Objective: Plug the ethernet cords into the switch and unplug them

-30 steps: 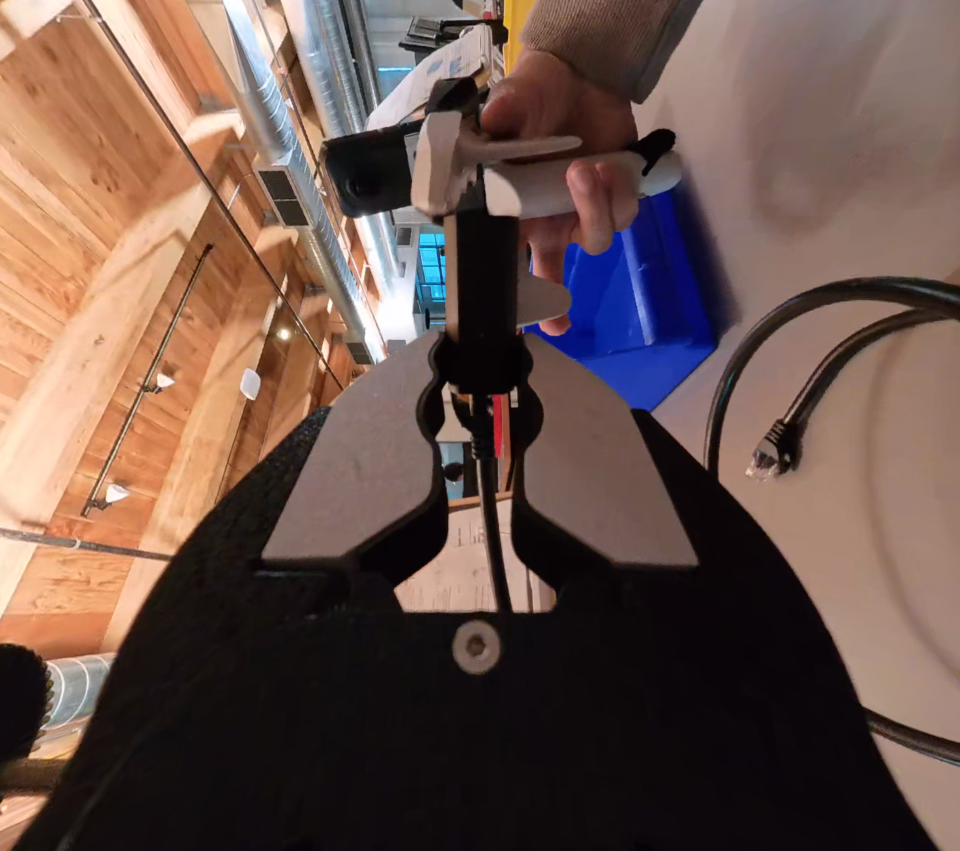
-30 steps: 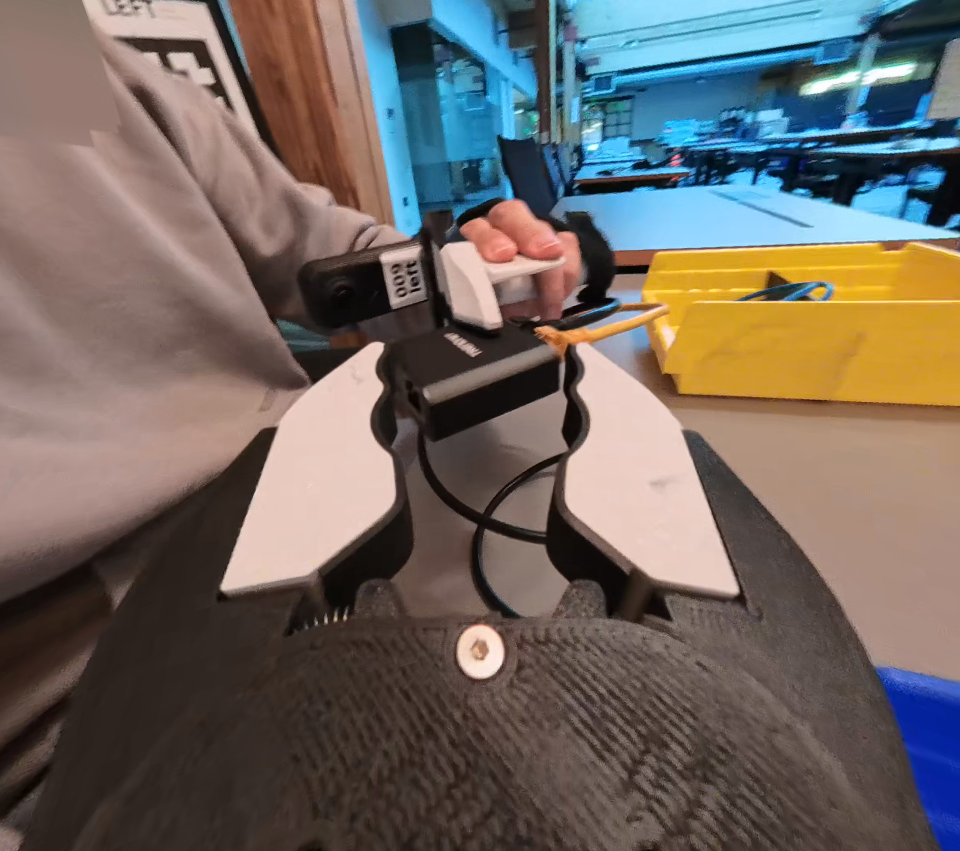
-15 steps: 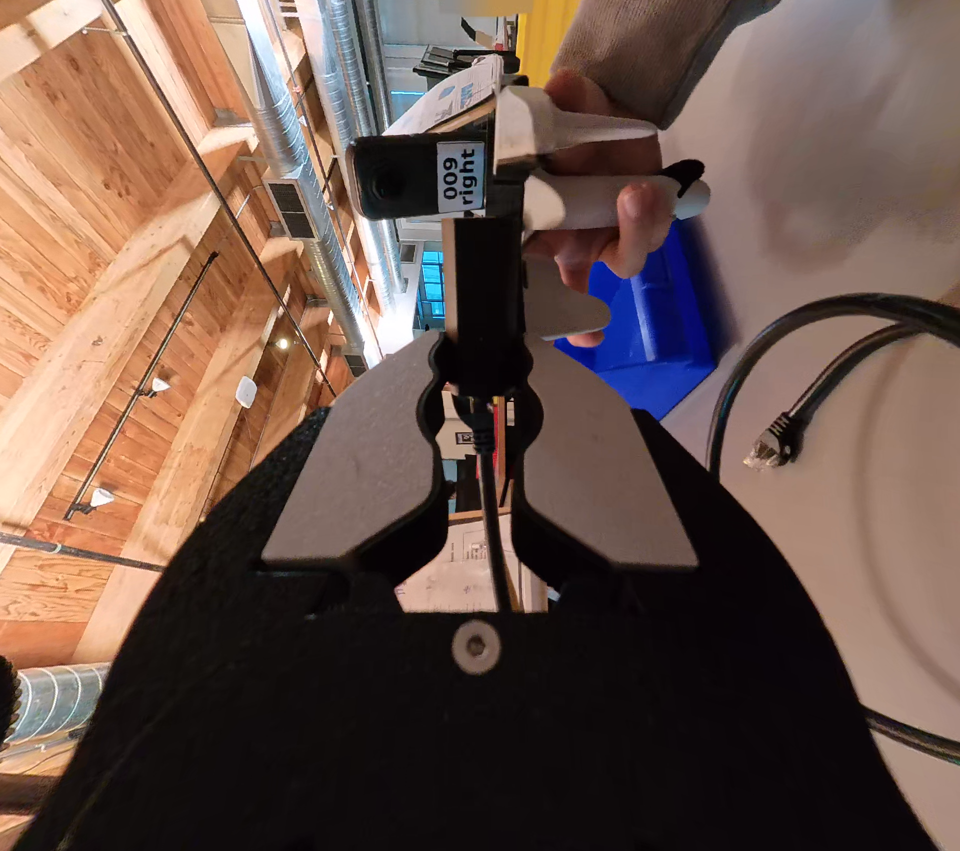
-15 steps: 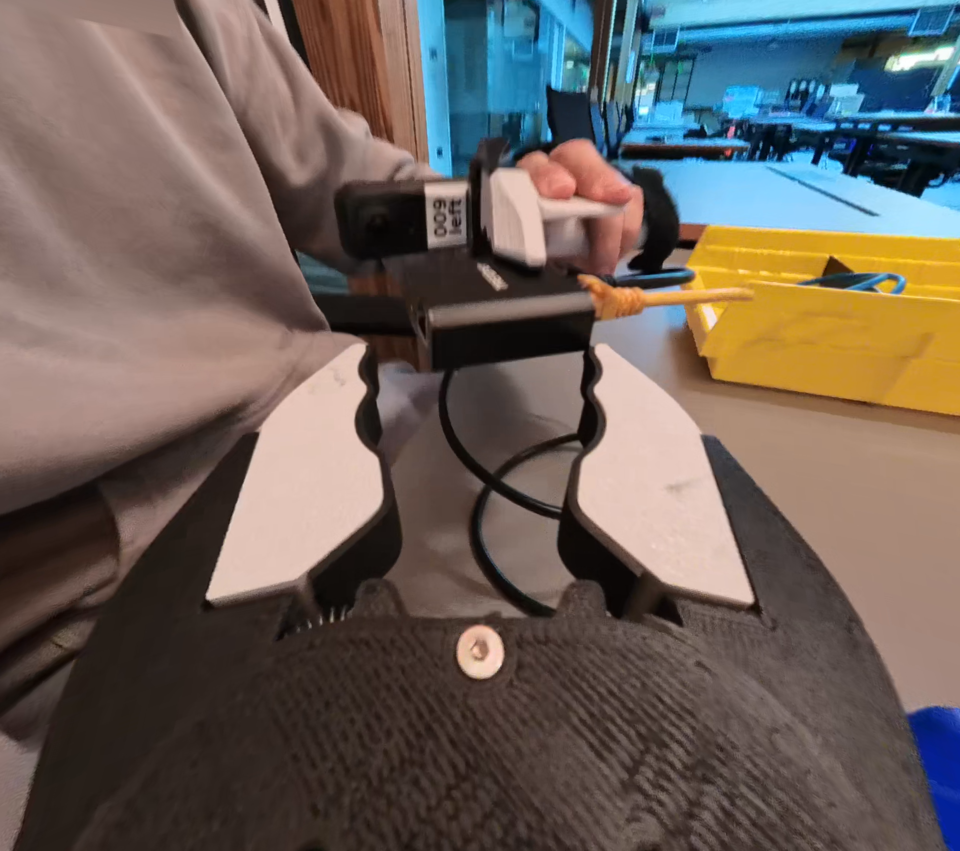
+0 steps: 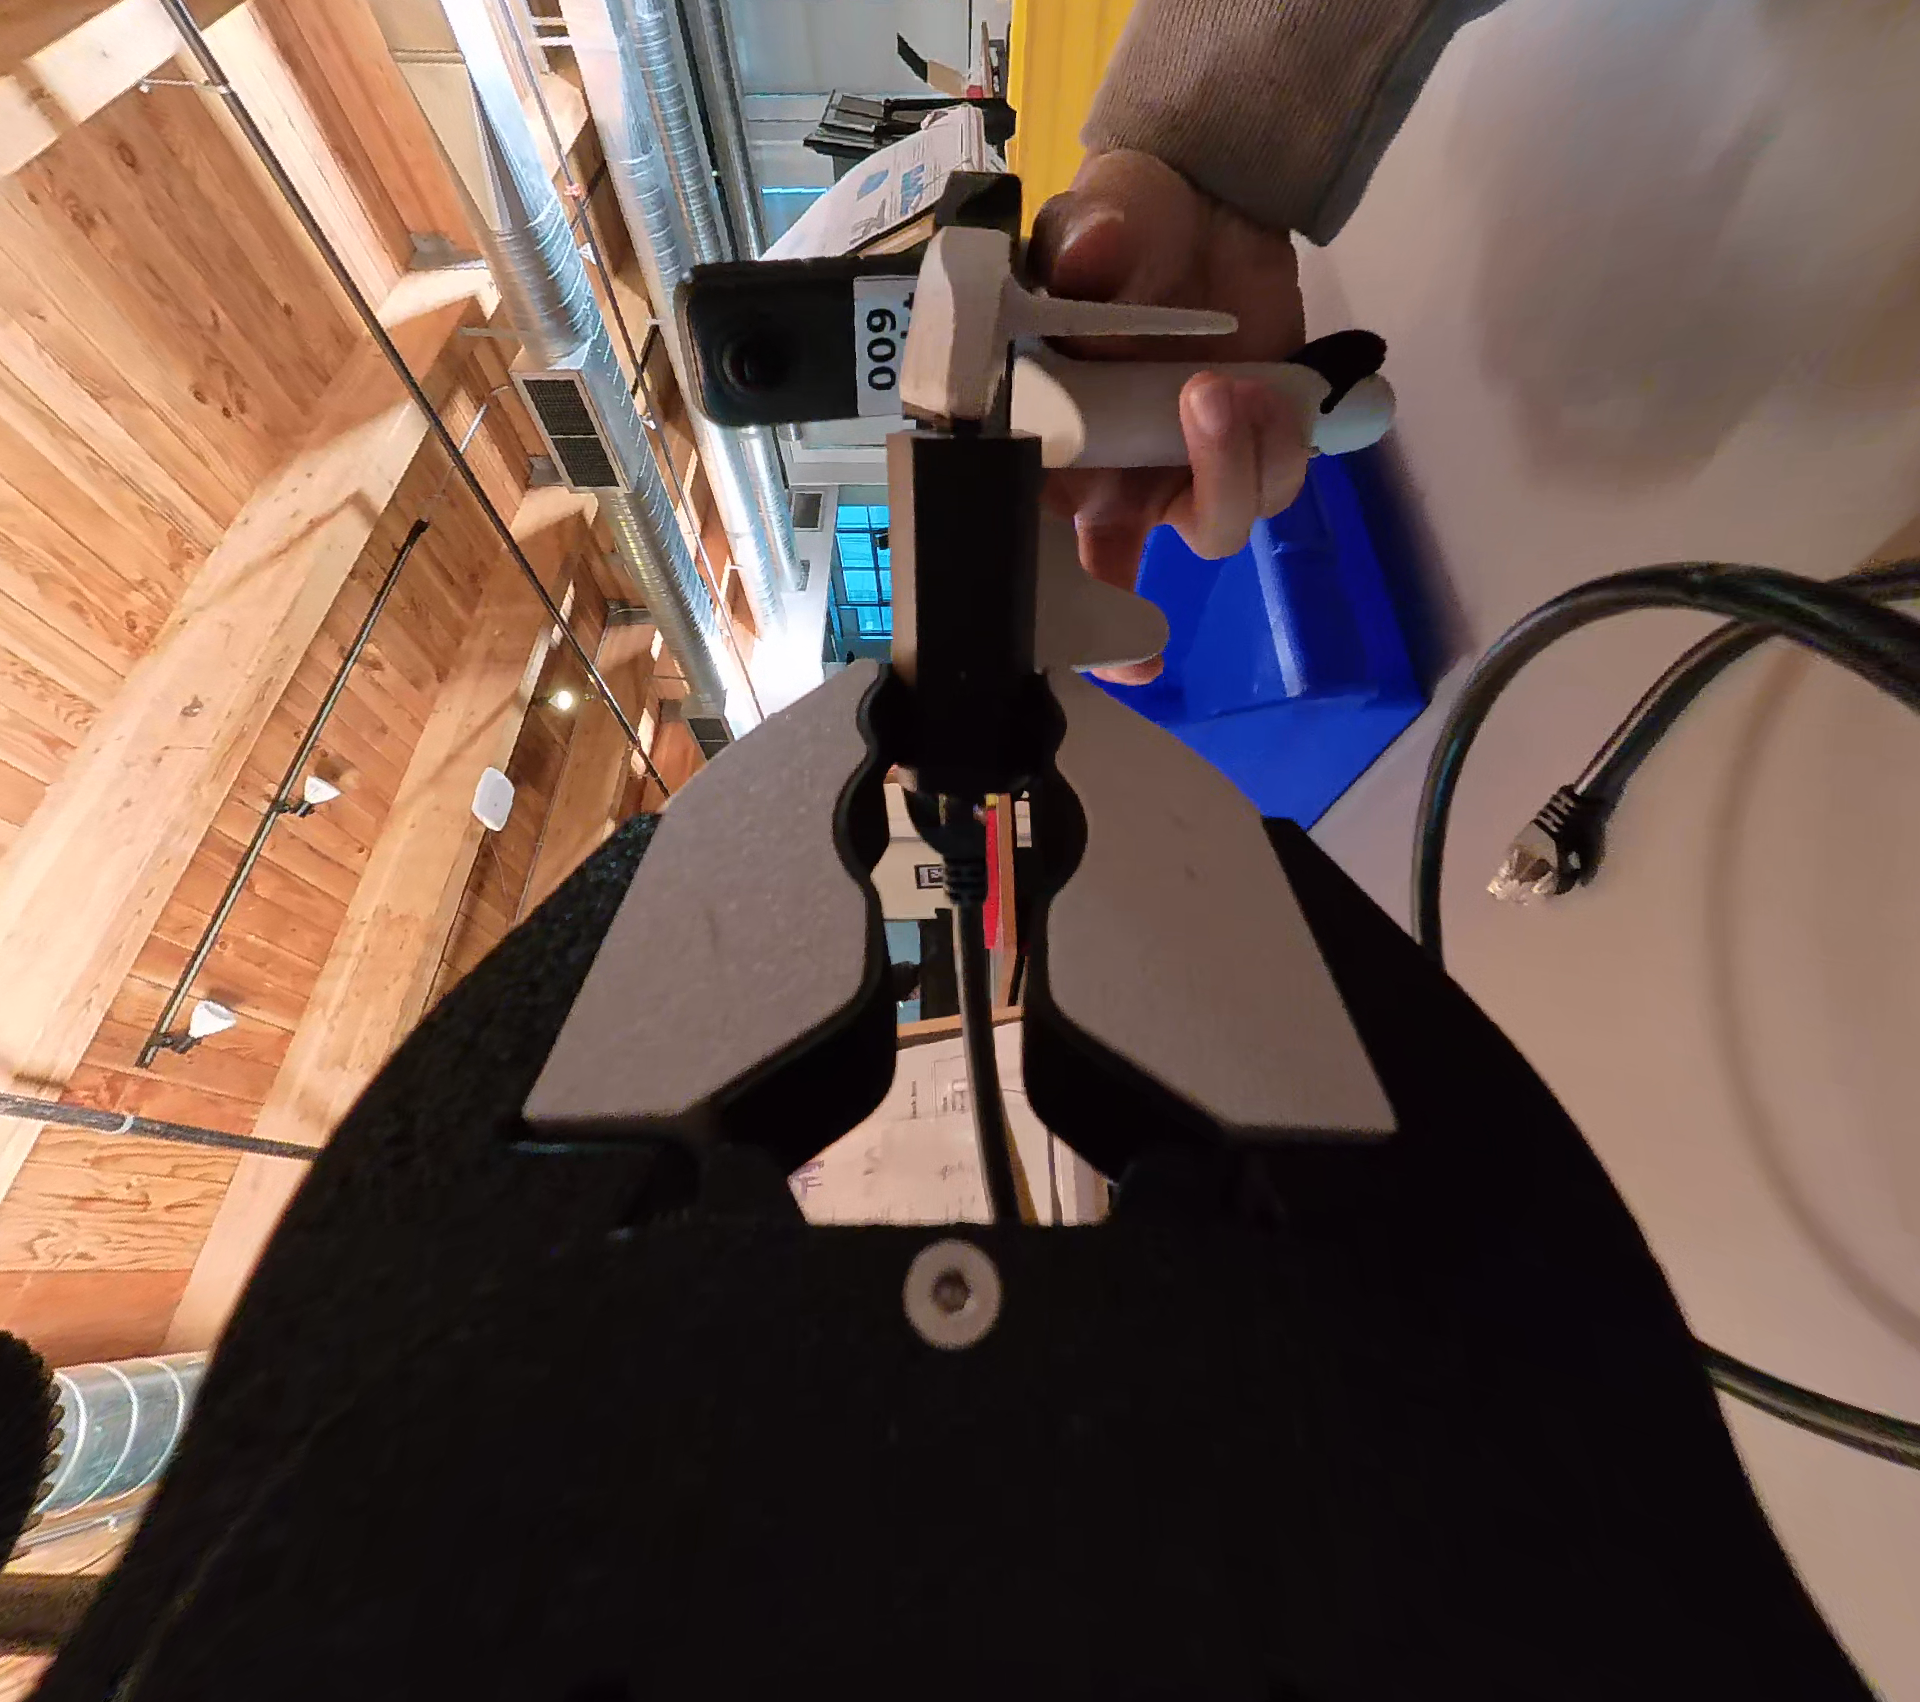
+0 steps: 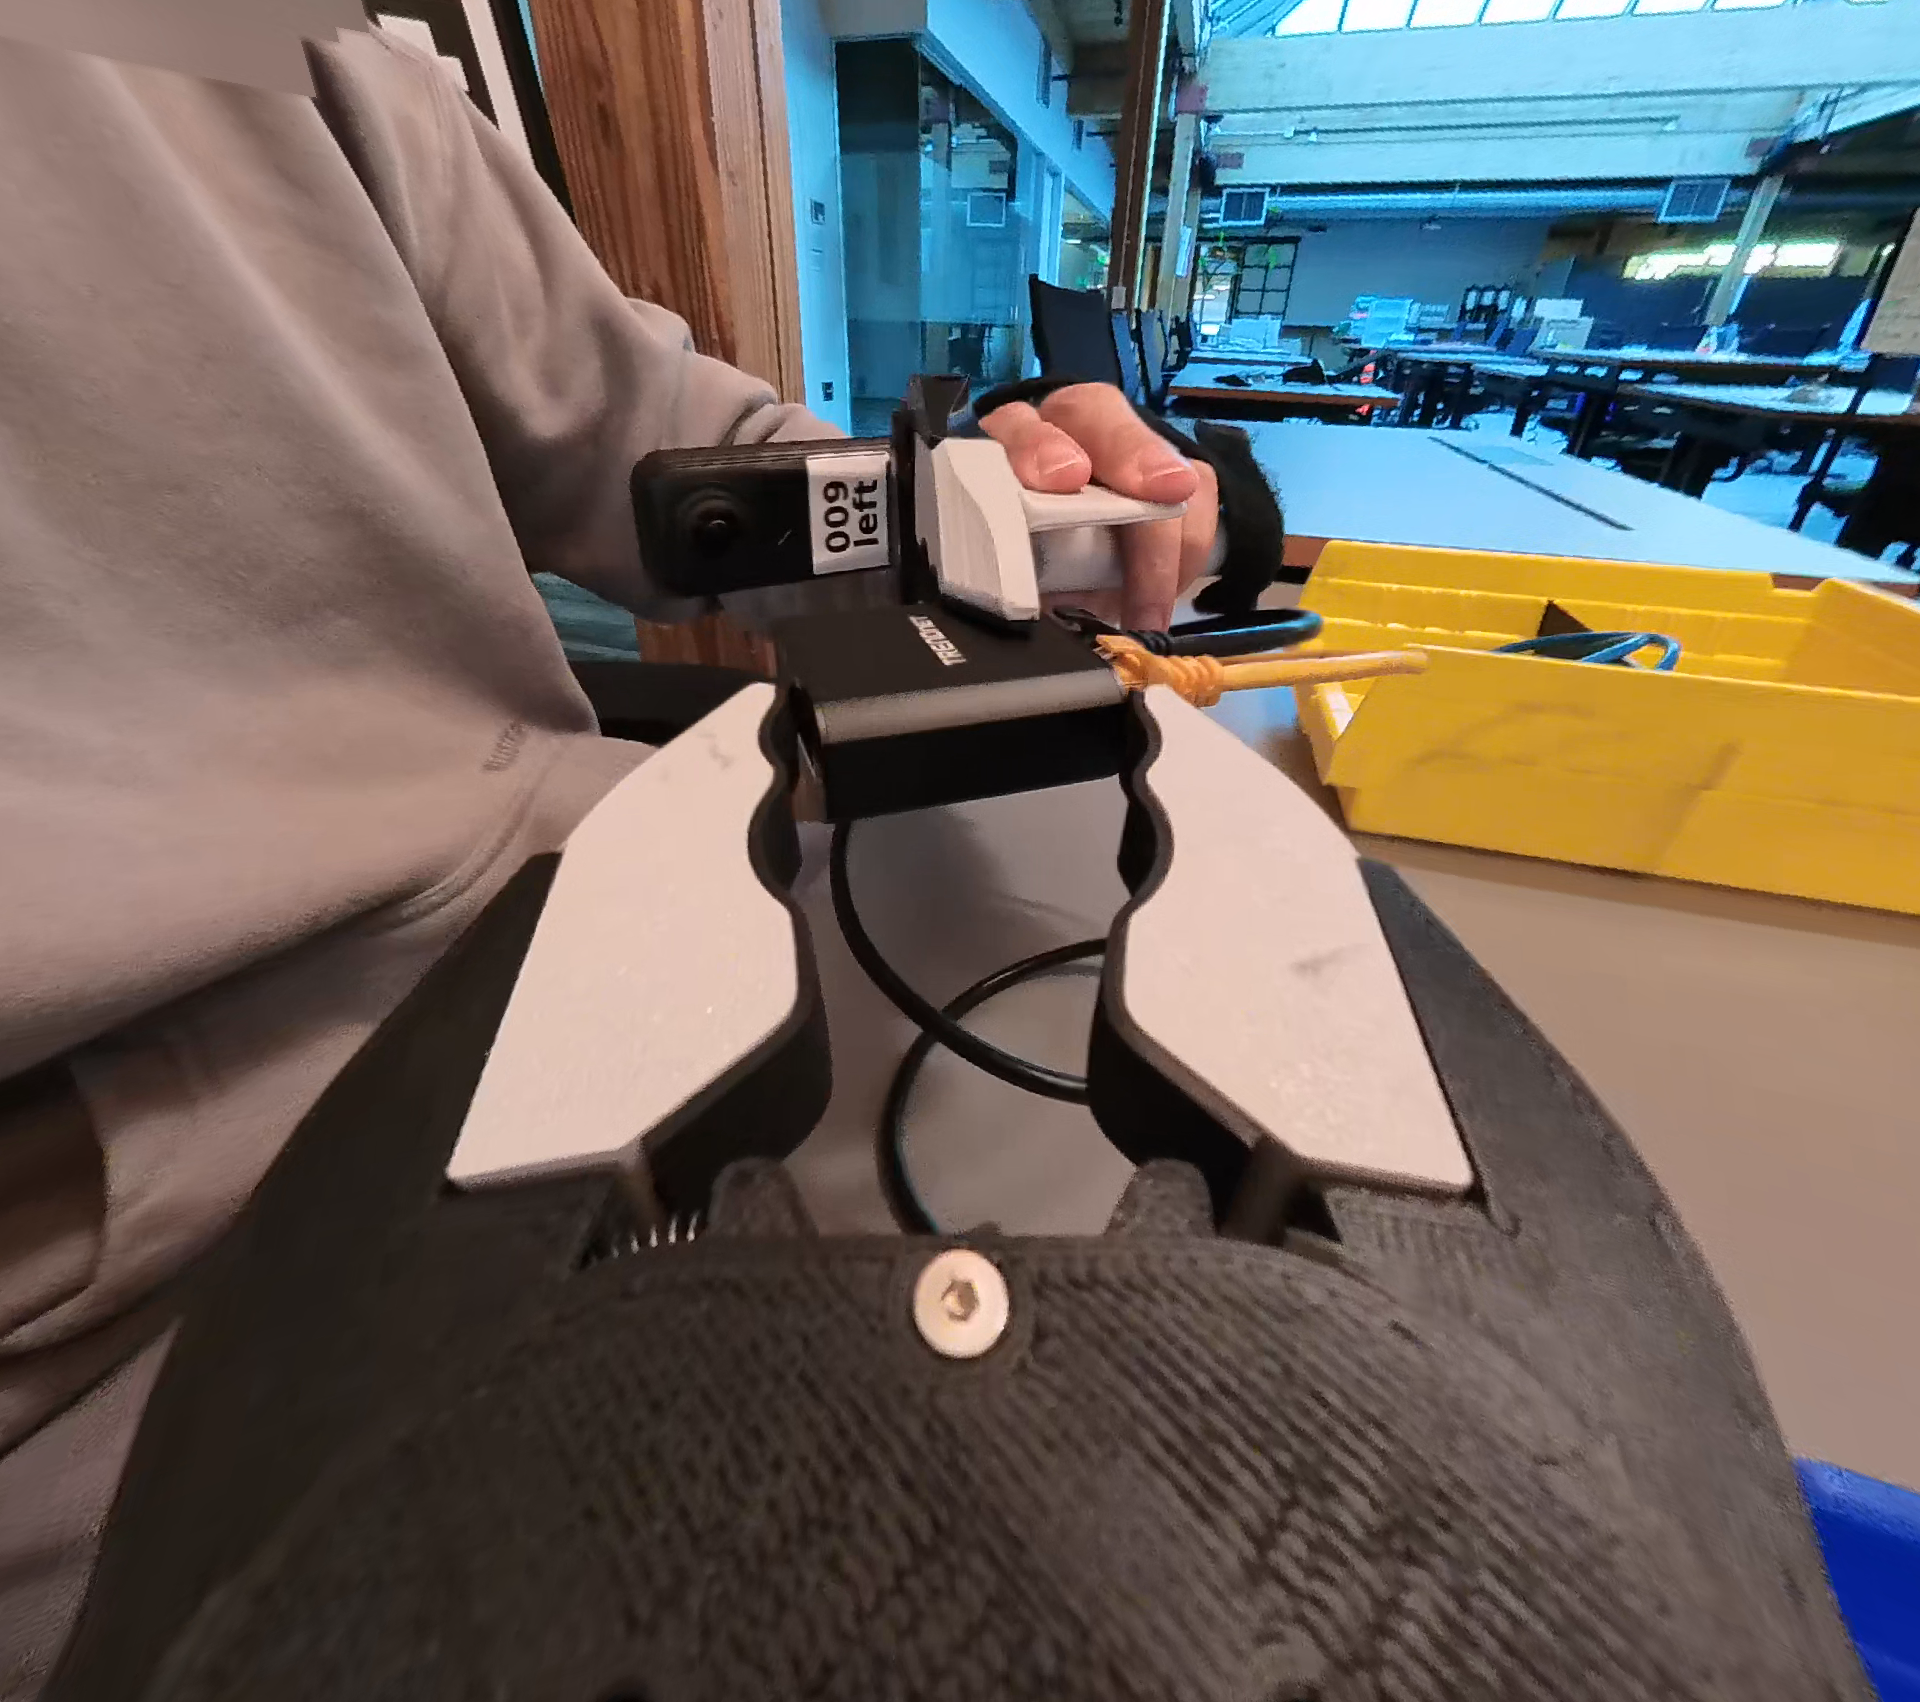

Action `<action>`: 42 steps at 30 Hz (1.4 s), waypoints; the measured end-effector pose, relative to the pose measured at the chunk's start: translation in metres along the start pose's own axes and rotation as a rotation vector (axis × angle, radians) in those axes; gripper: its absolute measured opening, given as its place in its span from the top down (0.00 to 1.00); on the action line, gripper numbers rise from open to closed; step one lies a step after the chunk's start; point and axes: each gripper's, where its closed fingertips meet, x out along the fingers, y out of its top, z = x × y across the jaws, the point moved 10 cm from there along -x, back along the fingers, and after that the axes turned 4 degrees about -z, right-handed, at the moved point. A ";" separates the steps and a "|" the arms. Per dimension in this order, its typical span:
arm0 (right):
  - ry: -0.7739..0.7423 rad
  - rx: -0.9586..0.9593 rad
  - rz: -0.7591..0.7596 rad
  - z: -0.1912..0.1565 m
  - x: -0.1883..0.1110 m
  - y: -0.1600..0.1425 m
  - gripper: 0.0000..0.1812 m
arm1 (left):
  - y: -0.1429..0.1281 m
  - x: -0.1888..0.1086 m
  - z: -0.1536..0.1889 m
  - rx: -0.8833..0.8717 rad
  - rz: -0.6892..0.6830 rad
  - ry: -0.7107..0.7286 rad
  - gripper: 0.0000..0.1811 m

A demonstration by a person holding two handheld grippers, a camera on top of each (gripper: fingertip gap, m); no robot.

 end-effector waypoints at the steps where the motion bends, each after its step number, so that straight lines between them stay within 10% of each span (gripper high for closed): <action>1: -0.005 -0.019 0.000 0.000 0.000 0.000 0.67 | -0.001 0.000 0.000 0.007 0.000 0.001 0.87; 9: -0.274 -0.154 -0.052 0.010 0.007 0.006 0.67 | -0.038 -0.007 -0.018 -0.230 -0.219 -0.040 0.70; 15: -0.510 -0.205 -0.025 0.019 0.006 0.006 0.67 | -0.047 -0.036 -0.049 -1.356 -0.406 0.000 0.63; 20: -0.618 -0.306 0.002 0.016 0.021 0.007 0.68 | -0.040 -0.037 -0.003 -2.464 0.035 -0.066 0.65; 24: -0.635 -0.370 0.010 0.009 0.045 0.001 0.68 | -0.046 -0.029 0.042 -2.941 0.538 -0.068 0.73; 28: -0.665 -0.450 -0.062 0.001 0.071 -0.008 0.68 | -0.043 -0.027 0.052 -2.971 0.781 -0.131 0.82; 32: -0.661 -0.434 -0.141 0.000 0.084 -0.020 0.69 | -0.051 -0.048 0.054 -2.754 0.481 -0.070 0.86; 42: -0.306 -0.430 -0.379 -0.025 0.093 0.013 0.51 | -0.081 -0.096 0.053 -2.501 -0.127 -1.010 0.87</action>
